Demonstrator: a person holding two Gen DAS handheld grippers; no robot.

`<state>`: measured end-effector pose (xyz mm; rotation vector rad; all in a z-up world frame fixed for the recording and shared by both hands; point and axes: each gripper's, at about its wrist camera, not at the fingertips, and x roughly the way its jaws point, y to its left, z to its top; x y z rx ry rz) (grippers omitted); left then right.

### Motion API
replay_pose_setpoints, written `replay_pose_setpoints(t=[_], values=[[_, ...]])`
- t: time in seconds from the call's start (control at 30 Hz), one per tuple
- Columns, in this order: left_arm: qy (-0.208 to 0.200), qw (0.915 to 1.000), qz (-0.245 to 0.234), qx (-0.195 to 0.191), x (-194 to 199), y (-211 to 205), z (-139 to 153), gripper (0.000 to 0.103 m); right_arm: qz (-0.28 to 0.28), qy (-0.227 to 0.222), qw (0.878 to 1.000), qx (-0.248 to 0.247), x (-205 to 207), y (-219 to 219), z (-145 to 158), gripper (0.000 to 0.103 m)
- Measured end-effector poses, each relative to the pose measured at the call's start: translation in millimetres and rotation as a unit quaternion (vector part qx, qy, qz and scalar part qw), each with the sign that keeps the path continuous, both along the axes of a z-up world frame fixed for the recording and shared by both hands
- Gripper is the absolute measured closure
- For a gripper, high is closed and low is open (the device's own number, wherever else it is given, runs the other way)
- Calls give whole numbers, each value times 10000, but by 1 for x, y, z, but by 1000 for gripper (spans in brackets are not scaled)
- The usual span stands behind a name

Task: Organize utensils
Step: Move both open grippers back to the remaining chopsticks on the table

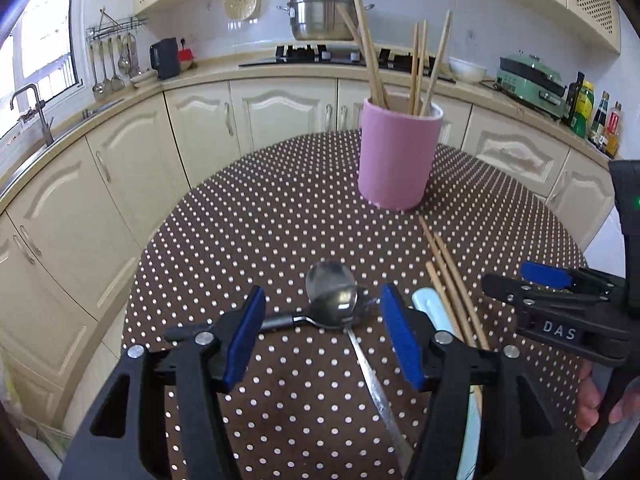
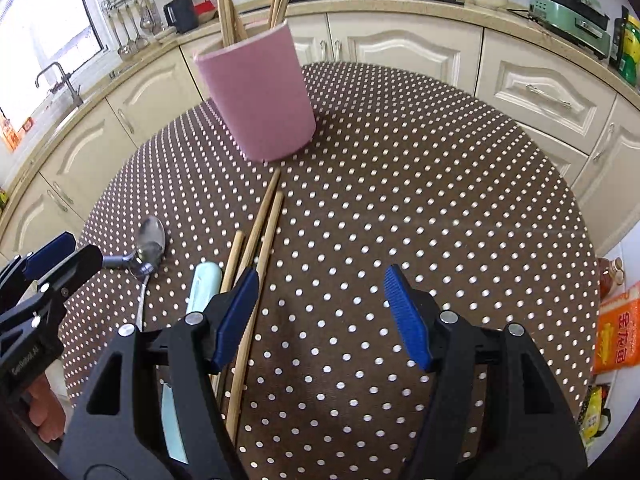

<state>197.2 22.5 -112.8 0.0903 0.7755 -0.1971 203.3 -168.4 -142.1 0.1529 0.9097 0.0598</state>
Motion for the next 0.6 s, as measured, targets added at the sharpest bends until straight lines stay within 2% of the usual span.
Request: replay_pose_setpoints(t=[0.3,0.6], values=[[234,9997,-42,-92,4,3,-12,44,78,-19,9984,-560,8,30,-12,38],[422,9990,50,-151,11,8,-20,44,150,97,9994,-302,20,30,-8,38]])
